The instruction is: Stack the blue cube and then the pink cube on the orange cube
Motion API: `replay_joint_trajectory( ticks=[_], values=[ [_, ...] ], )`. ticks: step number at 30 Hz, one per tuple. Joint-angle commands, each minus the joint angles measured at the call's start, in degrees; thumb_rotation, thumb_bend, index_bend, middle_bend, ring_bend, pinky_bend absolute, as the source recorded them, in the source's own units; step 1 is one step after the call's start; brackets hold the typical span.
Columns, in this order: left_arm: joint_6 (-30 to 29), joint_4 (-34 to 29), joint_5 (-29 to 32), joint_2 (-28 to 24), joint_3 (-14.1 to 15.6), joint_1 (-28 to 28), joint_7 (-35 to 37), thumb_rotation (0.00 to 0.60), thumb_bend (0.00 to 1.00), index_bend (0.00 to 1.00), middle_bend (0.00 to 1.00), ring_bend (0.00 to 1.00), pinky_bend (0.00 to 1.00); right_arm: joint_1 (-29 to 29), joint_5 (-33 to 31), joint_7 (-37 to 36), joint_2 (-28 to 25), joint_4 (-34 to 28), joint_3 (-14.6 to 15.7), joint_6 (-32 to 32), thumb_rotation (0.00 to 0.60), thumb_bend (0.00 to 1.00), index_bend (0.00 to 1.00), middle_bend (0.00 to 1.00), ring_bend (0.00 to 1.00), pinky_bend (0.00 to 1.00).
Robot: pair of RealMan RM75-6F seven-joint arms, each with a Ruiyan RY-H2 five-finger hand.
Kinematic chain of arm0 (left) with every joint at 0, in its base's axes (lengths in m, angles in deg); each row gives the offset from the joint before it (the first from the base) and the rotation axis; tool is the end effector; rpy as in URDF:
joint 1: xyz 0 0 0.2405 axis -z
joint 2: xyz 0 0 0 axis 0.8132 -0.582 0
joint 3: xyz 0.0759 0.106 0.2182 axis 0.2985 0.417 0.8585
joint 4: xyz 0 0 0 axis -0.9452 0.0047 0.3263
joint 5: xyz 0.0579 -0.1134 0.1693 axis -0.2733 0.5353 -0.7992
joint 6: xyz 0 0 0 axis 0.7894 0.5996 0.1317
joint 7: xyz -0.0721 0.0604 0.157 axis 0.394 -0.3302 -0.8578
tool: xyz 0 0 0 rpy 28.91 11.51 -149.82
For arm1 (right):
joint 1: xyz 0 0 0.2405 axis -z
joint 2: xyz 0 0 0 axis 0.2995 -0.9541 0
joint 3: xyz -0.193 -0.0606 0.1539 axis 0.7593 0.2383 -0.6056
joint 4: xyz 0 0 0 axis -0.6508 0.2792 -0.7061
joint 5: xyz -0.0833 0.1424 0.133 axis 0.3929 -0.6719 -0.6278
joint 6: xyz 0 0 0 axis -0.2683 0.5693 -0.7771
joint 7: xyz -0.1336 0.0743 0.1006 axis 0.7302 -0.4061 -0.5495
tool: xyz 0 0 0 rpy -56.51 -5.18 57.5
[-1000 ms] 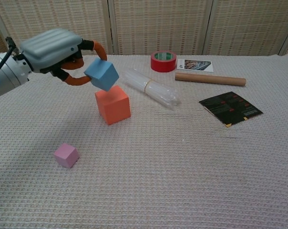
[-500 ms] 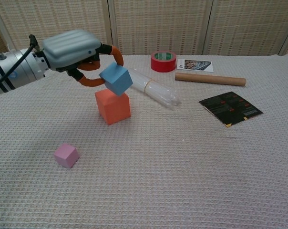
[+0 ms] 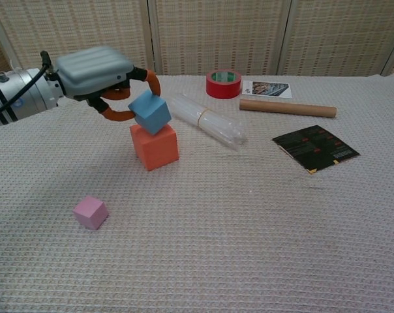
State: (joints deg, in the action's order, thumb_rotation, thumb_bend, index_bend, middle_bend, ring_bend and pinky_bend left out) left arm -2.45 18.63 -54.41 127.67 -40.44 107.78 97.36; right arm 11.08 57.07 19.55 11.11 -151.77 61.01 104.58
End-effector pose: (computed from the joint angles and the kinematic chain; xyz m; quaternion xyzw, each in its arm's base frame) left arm -0.1178 0.4453 -0.0050 -0.8183 -0.0898 -0.4405 0.3581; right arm -0.3140 -0.2217 0.1370 0.6318 -0.3970 0.3382 0.5734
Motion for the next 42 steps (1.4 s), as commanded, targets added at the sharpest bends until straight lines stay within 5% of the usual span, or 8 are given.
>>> replay_joint_trajectory(
  ticks=[1, 42],
  values=[
    [0.2, -0.2, 0.7, 0.0, 0.1, -0.1, 1.3, 0.6, 0.33, 0.54, 1.0, 1.0, 1.0, 0.0, -0.1, 0.0, 0.0, 0.0, -0.1, 0.1, 0.497, 0.09, 0.0, 0.0, 0.0, 0.0],
    [-0.5, 0.2, 0.9, -0.4, 3.0, 0.2, 0.6, 0.6, 0.33, 0.47, 1.0, 1.0, 1.0, 0.2, -0.5, 0.9, -0.1, -0.7, -0.2, 0.2, 0.497, 0.09, 0.0, 0.0, 0.0, 0.0]
  ],
)
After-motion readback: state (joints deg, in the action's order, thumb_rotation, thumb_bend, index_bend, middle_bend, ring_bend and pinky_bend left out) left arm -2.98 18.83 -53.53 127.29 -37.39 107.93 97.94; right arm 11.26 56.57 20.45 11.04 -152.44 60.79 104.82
